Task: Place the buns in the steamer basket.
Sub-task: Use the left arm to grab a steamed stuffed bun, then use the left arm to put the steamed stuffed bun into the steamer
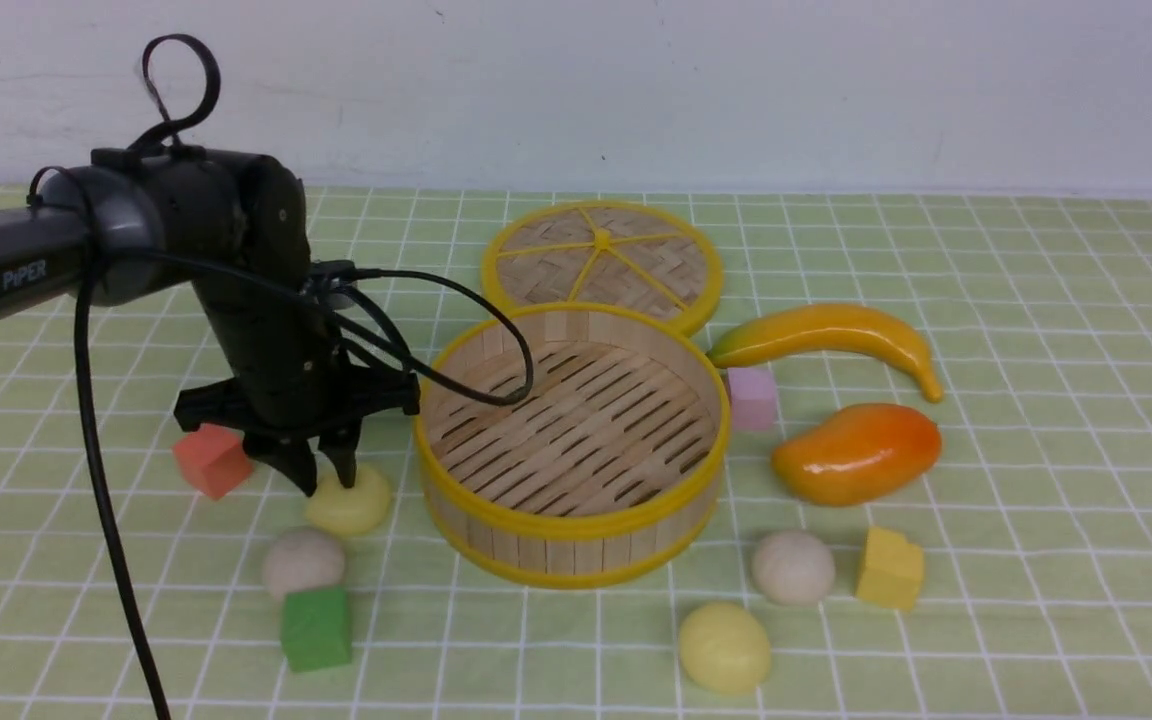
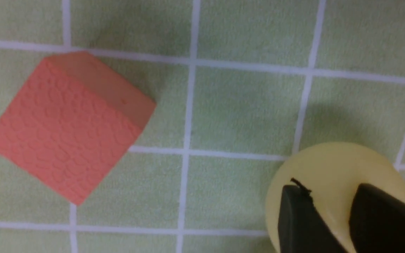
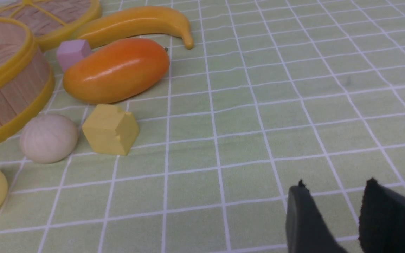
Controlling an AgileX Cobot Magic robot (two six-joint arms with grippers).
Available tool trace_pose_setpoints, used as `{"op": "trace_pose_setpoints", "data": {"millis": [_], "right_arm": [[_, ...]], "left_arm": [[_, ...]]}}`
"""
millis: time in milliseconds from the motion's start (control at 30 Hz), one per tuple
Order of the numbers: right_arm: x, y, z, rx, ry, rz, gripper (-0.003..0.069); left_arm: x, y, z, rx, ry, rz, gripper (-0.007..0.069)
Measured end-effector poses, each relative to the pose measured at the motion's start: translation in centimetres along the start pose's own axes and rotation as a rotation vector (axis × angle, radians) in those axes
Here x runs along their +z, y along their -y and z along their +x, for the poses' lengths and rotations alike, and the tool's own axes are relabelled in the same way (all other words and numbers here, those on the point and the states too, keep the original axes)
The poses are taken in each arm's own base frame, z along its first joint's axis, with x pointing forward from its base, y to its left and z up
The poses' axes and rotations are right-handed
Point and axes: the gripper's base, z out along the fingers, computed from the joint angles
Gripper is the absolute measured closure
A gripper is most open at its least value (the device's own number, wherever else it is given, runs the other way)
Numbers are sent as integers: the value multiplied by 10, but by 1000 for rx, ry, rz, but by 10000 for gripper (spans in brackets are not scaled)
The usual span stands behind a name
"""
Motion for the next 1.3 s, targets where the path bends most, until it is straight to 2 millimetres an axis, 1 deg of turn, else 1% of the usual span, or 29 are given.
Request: {"op": "trace_pose_setpoints", "data": {"millis": [67,100,133,167,200,300,367,467,500,600,633,700,900,1033,1067,1100,1133,1167,1200,1233,1267,1300], "right_arm": [[0,0,0,0,0,0,418],[0,0,0,0,0,0,418],[0,0,0,0,0,0,418],[0,0,0,0,0,0,418],[0,0,0,0,0,0,418],[0,0,0,-1,0,0,418],[0,0,0,0,0,0,418],[0,0,0,0,0,0,418],[0,0,0,0,0,0,418],[0,0,0,0,0,0,418],[0,0,0,0,0,0,418],[0,0,0,0,0,0,418],[0,0,0,0,0,0,418],[0,0,0,0,0,0,418],[0,0,0,0,0,0,418],[0,0,0,0,0,0,418],[0,0,0,0,0,0,418],[0,0,0,0,0,0,418],[0,0,0,0,0,0,418],[0,0,0,0,0,0,418],[0,0,0,0,0,0,418],[0,0,0,0,0,0,418]], "left_arm": [[0,0,1,8,-14,-2,524],[0,0,1,10,-17,-3,581],[0,0,2,12,-18,-3,612],[0,0,2,12,-18,-3,612],[0,0,2,15,-19,-4,638],[-1,0,2,24,-20,1,638],[-5,0,2,31,-16,4,638],[-16,1,2,45,6,14,638],[-17,1,2,45,8,15,638],[-34,1,2,52,43,25,638],[-34,1,2,52,44,26,638],[-44,2,-1,54,70,33,638],[-51,3,-4,55,82,37,638],[-61,6,-8,51,88,50,638],[-70,8,-11,46,96,67,638],[-71,8,-12,46,101,68,638],[-84,13,-17,36,126,107,638],[-86,13,-18,36,132,109,638],[-98,19,-23,25,162,155,638],[-98,19,-23,23,161,161,638],[-111,29,-26,20,191,221,638],[-115,33,-26,23,196,249,638]]}}
